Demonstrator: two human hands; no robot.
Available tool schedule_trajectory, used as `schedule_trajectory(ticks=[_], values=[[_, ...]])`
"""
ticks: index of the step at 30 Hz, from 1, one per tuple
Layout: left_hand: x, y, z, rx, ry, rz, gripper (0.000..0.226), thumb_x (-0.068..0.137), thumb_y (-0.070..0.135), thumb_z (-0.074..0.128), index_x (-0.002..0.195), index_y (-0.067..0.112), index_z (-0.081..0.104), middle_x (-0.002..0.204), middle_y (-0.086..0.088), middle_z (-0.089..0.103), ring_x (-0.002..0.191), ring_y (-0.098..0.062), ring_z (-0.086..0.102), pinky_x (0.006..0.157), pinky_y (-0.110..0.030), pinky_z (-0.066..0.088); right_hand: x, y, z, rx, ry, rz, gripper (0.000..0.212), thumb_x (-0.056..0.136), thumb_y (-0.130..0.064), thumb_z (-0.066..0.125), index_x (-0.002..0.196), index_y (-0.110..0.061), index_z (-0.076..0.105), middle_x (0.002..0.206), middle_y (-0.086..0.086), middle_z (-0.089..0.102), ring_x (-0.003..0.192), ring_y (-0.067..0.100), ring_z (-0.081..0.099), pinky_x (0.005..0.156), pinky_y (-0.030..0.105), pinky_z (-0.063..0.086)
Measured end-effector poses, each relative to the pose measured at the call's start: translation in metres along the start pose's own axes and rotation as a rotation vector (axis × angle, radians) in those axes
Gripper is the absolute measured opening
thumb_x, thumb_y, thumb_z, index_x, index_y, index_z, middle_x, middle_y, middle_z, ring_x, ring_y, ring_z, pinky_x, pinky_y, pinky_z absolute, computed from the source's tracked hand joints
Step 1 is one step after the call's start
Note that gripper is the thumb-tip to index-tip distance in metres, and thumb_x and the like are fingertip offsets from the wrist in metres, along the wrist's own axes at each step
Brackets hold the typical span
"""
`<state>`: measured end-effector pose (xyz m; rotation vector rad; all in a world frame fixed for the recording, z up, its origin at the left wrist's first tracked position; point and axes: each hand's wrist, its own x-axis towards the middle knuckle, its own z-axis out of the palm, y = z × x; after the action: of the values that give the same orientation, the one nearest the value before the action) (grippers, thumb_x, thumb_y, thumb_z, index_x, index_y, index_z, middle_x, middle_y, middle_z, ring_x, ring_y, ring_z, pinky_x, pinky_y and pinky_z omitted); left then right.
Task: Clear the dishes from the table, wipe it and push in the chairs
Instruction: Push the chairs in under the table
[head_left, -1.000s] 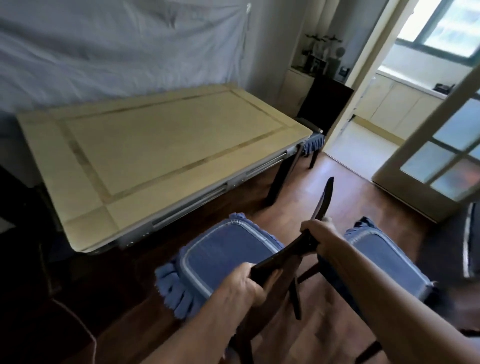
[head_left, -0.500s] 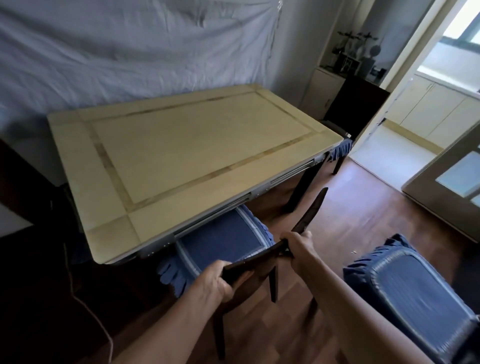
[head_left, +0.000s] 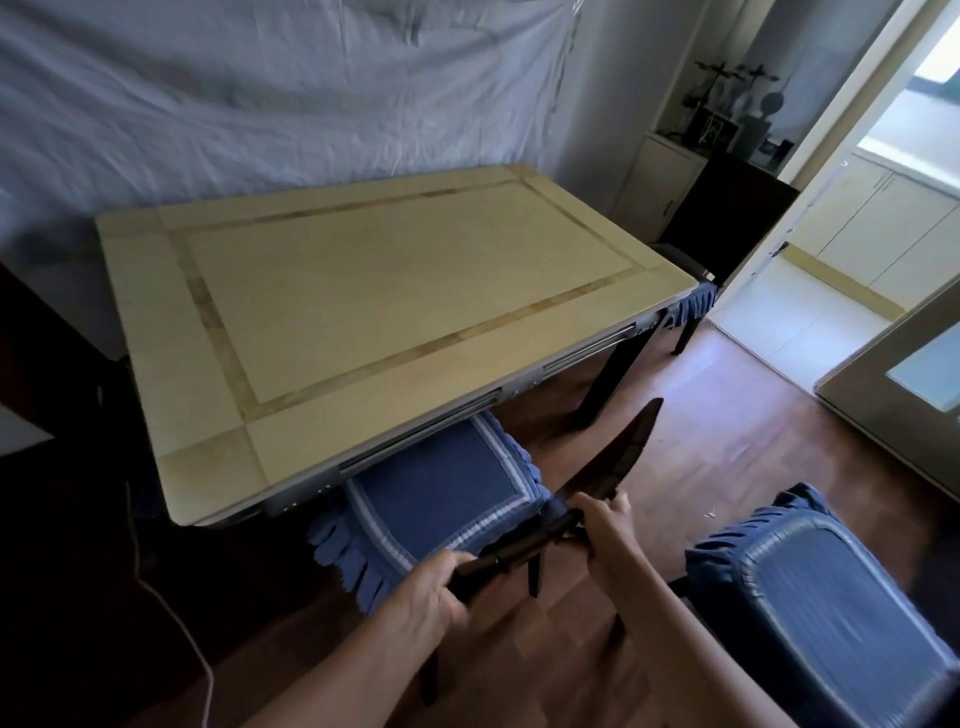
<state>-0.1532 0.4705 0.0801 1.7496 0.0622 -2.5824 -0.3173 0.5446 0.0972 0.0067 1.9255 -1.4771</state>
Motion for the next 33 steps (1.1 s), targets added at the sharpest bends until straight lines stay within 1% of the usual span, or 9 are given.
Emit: schedule_trajectory(ticks=[8, 12, 18, 22, 25, 28, 29, 31, 33], values=[[0.003, 0.006, -0.022, 0.111, 0.042, 0.061, 0.029, 0.080, -0.007, 0.046, 0.053, -0.012, 0.055, 0.043, -0.022, 0.058, 0.030, -0.034, 0.056, 0.025, -0.045, 0.042, 0.002, 0.029, 0.011, 0.032, -0.007, 0.042, 0.040, 0.083, 0.005, 0.056, 0.117, -0.004, 0.037, 0.087, 0.014, 0.055, 0.070, 0.024, 0.059, 0.046, 0.029, 0.051], [0.007, 0.017, -0.034, 0.116, 0.098, 0.088, 0.019, 0.083, -0.002, 0.051, 0.065, -0.009, 0.055, 0.048, -0.020, 0.061, 0.035, -0.035, 0.059, 0.035, -0.049, 0.048, 0.006, 0.036, 0.025, 0.058, -0.055, 0.075, 0.035, 0.085, 0.006, 0.054, 0.111, -0.009, 0.037, 0.090, 0.013, 0.055, 0.073, 0.025, 0.060, 0.046, 0.029, 0.054], [0.000, 0.037, -0.026, 0.041, 0.104, 0.084, 0.015, 0.082, -0.006, 0.053, 0.069, -0.013, 0.056, 0.054, -0.024, 0.062, 0.031, -0.041, 0.056, 0.023, -0.046, 0.041, 0.024, 0.031, 0.044, 0.070, -0.106, 0.042, 0.032, 0.084, 0.005, 0.056, 0.106, -0.009, 0.039, 0.093, 0.019, 0.055, 0.074, 0.029, 0.057, 0.057, 0.037, 0.054], [-0.007, 0.054, -0.021, -0.036, 0.118, 0.080, 0.017, 0.080, -0.008, 0.059, 0.064, -0.011, 0.055, 0.062, -0.021, 0.060, 0.041, -0.035, 0.060, 0.028, -0.039, 0.045, 0.035, 0.023, 0.059, 0.047, -0.153, 0.061, 0.033, 0.084, 0.002, 0.058, 0.106, -0.011, 0.038, 0.098, 0.019, 0.055, 0.083, 0.033, 0.059, 0.068, 0.046, 0.058], [-0.011, 0.062, -0.019, -0.031, 0.113, 0.061, 0.024, 0.081, -0.008, 0.059, 0.058, -0.013, 0.056, 0.070, -0.022, 0.056, 0.050, -0.034, 0.059, 0.046, -0.041, 0.049, 0.037, 0.017, 0.066, 0.017, -0.151, 0.072, 0.034, 0.086, 0.001, 0.057, 0.108, -0.012, 0.035, 0.096, 0.016, 0.053, 0.078, 0.028, 0.060, 0.053, 0.035, 0.058], [-0.010, 0.064, -0.020, -0.044, 0.112, 0.038, 0.030, 0.079, -0.008, 0.060, 0.051, -0.017, 0.057, 0.071, -0.025, 0.057, 0.050, -0.035, 0.060, 0.027, -0.042, 0.043, 0.037, 0.015, 0.067, -0.001, -0.163, 0.097, 0.035, 0.087, 0.000, 0.057, 0.110, -0.013, 0.032, 0.093, 0.014, 0.051, 0.079, 0.027, 0.058, 0.049, 0.033, 0.057], [-0.007, 0.064, -0.020, -0.055, 0.130, 0.033, 0.027, 0.079, -0.008, 0.060, 0.053, -0.016, 0.057, 0.071, -0.025, 0.058, 0.053, -0.035, 0.059, 0.029, -0.043, 0.045, 0.038, 0.015, 0.066, -0.006, -0.165, 0.108, 0.037, 0.088, -0.001, 0.057, 0.111, -0.013, 0.032, 0.093, 0.014, 0.051, 0.078, 0.026, 0.058, 0.049, 0.033, 0.057], [-0.008, 0.062, -0.021, -0.077, 0.123, 0.040, 0.018, 0.080, -0.007, 0.062, 0.064, -0.015, 0.058, 0.077, -0.025, 0.060, 0.060, -0.035, 0.060, 0.056, -0.042, 0.056, 0.039, 0.014, 0.065, -0.028, -0.161, 0.134, 0.040, 0.088, -0.002, 0.059, 0.115, -0.012, 0.031, 0.091, 0.013, 0.050, 0.074, 0.024, 0.057, 0.047, 0.031, 0.056], [-0.010, 0.060, -0.022, -0.089, 0.101, 0.040, 0.008, 0.078, -0.006, 0.063, 0.080, -0.012, 0.060, 0.093, -0.024, 0.064, 0.076, -0.037, 0.064, 0.076, -0.042, 0.054, 0.037, 0.011, 0.065, -0.048, -0.161, 0.152, 0.043, 0.088, -0.004, 0.060, 0.117, -0.011, 0.031, 0.092, 0.014, 0.051, 0.075, 0.025, 0.058, 0.050, 0.033, 0.057]])
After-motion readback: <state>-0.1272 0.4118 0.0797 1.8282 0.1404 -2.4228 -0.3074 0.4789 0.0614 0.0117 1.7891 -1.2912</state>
